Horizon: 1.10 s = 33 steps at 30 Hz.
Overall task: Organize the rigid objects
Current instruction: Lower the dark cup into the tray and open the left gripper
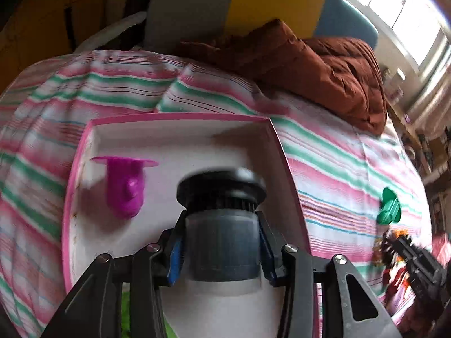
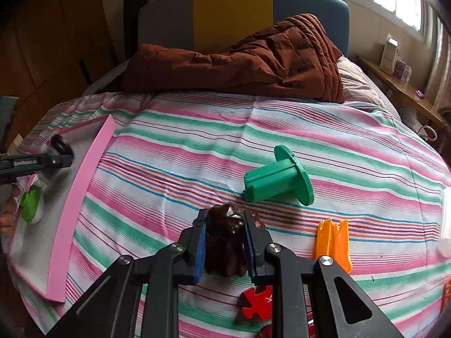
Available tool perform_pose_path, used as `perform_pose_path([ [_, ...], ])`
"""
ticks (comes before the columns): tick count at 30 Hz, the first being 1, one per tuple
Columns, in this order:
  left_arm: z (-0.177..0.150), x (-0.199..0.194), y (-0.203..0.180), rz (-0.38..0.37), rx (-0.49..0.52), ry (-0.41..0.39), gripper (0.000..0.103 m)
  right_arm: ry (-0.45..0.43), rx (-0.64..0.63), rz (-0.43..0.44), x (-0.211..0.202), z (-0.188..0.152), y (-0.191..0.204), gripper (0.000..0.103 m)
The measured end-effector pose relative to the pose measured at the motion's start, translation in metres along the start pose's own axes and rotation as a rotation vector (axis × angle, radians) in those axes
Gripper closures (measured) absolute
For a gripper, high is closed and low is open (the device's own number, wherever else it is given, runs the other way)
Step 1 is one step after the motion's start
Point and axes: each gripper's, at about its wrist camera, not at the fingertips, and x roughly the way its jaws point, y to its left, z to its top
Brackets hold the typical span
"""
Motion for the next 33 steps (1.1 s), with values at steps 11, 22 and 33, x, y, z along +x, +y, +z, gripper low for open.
perform_pose_path([
  [11, -0.009, -0.035, 0.013, 0.023, -0.023, -0.072, 0.045, 0.003, 0.003, -0.013, 0.000, 0.001, 0.000, 0.080],
  [22, -0.073, -0.105, -0.016, 0.152, 0.100, -0.236, 0.035, -0.011, 0.015, -0.007, 0.000, 0.000, -0.002, 0.079],
  [33, -0.110, -0.128, -0.039, 0.156, 0.150, -0.256, 0.035, -0.030, -0.002, -0.042, 0.001, -0.002, 0.002, 0.079],
])
